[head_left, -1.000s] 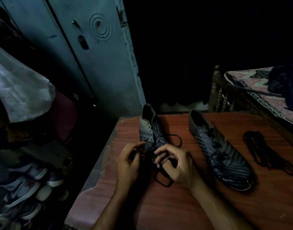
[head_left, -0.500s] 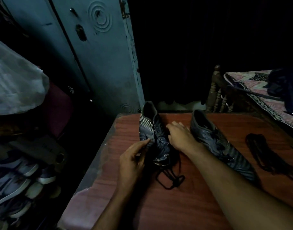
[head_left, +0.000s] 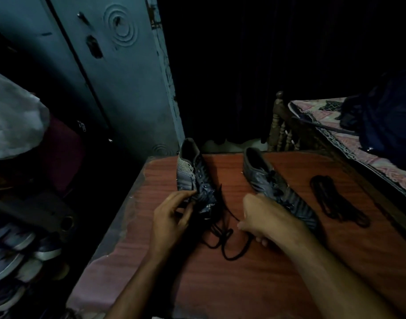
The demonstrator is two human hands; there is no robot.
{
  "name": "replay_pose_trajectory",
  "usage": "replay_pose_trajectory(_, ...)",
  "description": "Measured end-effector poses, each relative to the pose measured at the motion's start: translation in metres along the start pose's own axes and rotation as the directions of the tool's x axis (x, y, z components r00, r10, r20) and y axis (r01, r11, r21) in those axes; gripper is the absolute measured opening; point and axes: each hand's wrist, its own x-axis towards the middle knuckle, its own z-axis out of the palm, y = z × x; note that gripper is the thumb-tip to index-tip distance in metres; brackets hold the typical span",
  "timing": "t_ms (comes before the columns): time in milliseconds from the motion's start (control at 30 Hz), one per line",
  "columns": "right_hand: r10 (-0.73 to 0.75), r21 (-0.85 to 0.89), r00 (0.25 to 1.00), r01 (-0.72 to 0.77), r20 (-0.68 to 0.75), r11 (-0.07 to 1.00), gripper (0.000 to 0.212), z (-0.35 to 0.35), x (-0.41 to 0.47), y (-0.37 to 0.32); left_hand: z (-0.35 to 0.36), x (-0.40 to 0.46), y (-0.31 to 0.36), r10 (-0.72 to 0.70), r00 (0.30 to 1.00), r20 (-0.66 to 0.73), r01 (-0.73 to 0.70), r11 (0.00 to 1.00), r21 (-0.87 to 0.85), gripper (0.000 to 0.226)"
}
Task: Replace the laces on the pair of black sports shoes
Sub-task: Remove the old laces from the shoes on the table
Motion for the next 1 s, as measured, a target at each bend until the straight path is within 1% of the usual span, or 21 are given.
replay_pose_trajectory(33,-0.006,0.015,0.999,0.007,-0.037,1.0,0.015,-0.004,0.004,0.001,0.001,-0.001,0.0,0.002,1.0,-0.013,-0.002,1.0,0.002,0.028)
replay_pose_trajectory(100,-0.058,0.013,0.987,0.061,-0.147,0.998,0.009,-0.01,0.021,-0.003,0.0,-0.002,0.003,-0.005,0.999,-0.046,0.005,1.0,0.006,0.029)
replay_pose_trajectory(167,-0.106,0.001,0.974,0.108,-0.2,0.994,0.014,-0.008,0.046,-0.011,0.0,-0.002,0.008,-0.012,0.998,-0.062,0.013,1.0,0.018,0.032)
replay_pose_trajectory(233,-0.124,-0.028,0.973,0.121,-0.193,0.992,0.02,0.005,0.07,-0.018,-0.001,-0.002,0.013,-0.023,0.998,-0.056,0.025,0.999,0.031,0.037)
replay_pose_trajectory(267,-0.135,-0.055,0.971,0.127,-0.195,0.99,0.022,0.012,0.079,-0.02,-0.002,-0.003,0.016,-0.051,0.998,-0.046,0.052,0.998,0.019,0.04)
replay_pose_trajectory(367,-0.176,-0.118,0.961,0.154,-0.213,0.981,0.024,0.024,0.092,-0.02,-0.007,0.0,0.019,-0.111,0.994,-0.009,0.111,0.994,-0.022,0.041)
replay_pose_trajectory(433,-0.203,-0.131,0.95,0.176,-0.239,0.976,0.022,0.022,0.092,-0.02,-0.011,0.004,0.019,-0.107,0.994,-0.003,0.107,0.994,-0.004,0.039)
replay_pose_trajectory(500,-0.223,-0.149,0.946,0.191,-0.235,0.97,0.019,0.02,0.086,-0.018,-0.013,0.007,0.023,-0.126,0.992,-0.022,0.126,0.992,0.0,0.033)
replay_pose_trajectory(567,-0.229,-0.164,0.951,0.197,-0.206,0.967,0.017,0.021,0.074,-0.015,-0.011,0.006,0.028,-0.199,0.979,-0.05,0.196,0.978,-0.068,0.025)
replay_pose_trajectory(633,-0.229,-0.135,0.955,0.206,-0.19,0.969,0.01,0.021,0.059,-0.012,-0.01,0.004,0.034,-0.263,0.961,-0.082,0.249,0.957,-0.151,0.021)
replay_pose_trajectory(667,-0.212,-0.09,0.959,0.198,-0.19,0.976,0.006,0.02,0.052,-0.01,-0.011,0.002,0.036,-0.274,0.957,-0.091,0.255,0.95,-0.18,0.022)
replay_pose_trajectory(700,-0.165,0.004,0.963,0.17,-0.212,0.985,0.013,0.02,0.047,-0.007,-0.011,0.001,0.036,-0.276,0.956,-0.095,0.254,0.947,-0.199,0.021)
replay_pose_trajectory(733,-0.106,0.152,0.965,0.145,-0.24,0.978,0.018,0.018,0.042,-0.004,-0.011,0.0,0.038,-0.278,0.957,-0.087,0.253,0.942,-0.223,0.017)
replay_pose_trajectory(767,-0.05,0.352,0.962,0.146,-0.268,0.925,0.018,0.016,0.037,-0.002,-0.013,0.001,0.042,-0.291,0.954,-0.073,0.263,0.928,-0.264,0.016)
replay_pose_trajectory(800,-0.018,0.548,0.956,0.182,-0.291,0.816,0.016,0.01,0.03,-0.001,-0.013,0.003,0.047,-0.312,0.948,-0.062,0.277,0.907,-0.317,0.02)
replay_pose_trajectory(833,-0.019,0.701,0.949,0.246,-0.315,0.67,0.015,0.003,0.023,-0.004,-0.011,0.006,0.052,-0.323,0.945,-0.056,0.283,0.89,-0.356,0.022)
replay_pose_trajectory(867,-0.037,0.792,0.942,0.303,-0.335,0.53,0.014,-0.005,0.016,-0.008,-0.009,0.01,0.058,-0.32,0.946,-0.052,0.278,0.884,-0.376,0.02)
replay_pose_trajectory(900,-0.056,0.841,0.933,0.346,-0.356,0.416,0.016,-0.013,0.009,-0.012,-0.006,0.015,0.068,-0.306,0.951,-0.042,0.266,0.879,-0.395,0.017)
replay_pose_trajectory(933,-0.069,0.859,0.922,0.382,-0.382,0.341,0.016,-0.021,0.003,-0.016,-0.003,0.018,0.079,-0.298,0.954,-0.03,0.258,0.869,-0.422,0.015)
replay_pose_trajectory(1000,-0.072,0.86,0.894,0.446,-0.442,0.247,0.015,-0.038,-0.006,-0.022,0.002,0.028,0.105,-0.285,0.958,-0.018,0.238,0.834,-0.498,0.014)
